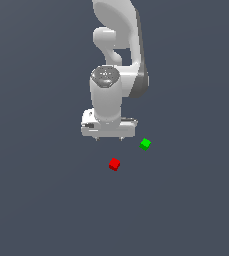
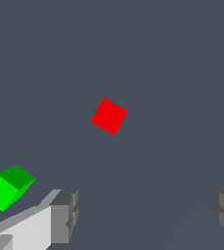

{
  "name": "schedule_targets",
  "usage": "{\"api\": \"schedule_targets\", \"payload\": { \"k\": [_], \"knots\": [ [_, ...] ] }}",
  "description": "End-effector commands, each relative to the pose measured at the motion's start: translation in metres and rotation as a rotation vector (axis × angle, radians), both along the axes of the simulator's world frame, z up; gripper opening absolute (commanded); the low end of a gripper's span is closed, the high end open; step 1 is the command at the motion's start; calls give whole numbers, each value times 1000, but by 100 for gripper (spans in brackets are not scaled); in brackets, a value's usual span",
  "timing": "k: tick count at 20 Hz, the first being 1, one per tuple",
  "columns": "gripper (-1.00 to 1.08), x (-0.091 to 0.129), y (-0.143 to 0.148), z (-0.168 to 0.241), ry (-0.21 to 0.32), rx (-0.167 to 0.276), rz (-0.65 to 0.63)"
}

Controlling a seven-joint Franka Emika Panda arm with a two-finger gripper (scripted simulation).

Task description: Stack the red cube on top of the green cube.

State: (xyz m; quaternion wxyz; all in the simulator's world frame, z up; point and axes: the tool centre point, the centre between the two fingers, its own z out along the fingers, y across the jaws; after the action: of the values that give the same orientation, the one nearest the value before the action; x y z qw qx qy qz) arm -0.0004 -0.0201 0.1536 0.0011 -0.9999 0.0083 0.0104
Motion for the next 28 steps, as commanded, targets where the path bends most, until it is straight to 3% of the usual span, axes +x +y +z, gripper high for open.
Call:
{"api": "schedule_targets", "payload": {
  "k": [1,13,28],
  "knots": [
    [100,0,0,0,0,0,0],
    [100,9,7,-16,-4,-2,-92],
    [100,44,22,-68,-16,-7,-407]
  ]
}}
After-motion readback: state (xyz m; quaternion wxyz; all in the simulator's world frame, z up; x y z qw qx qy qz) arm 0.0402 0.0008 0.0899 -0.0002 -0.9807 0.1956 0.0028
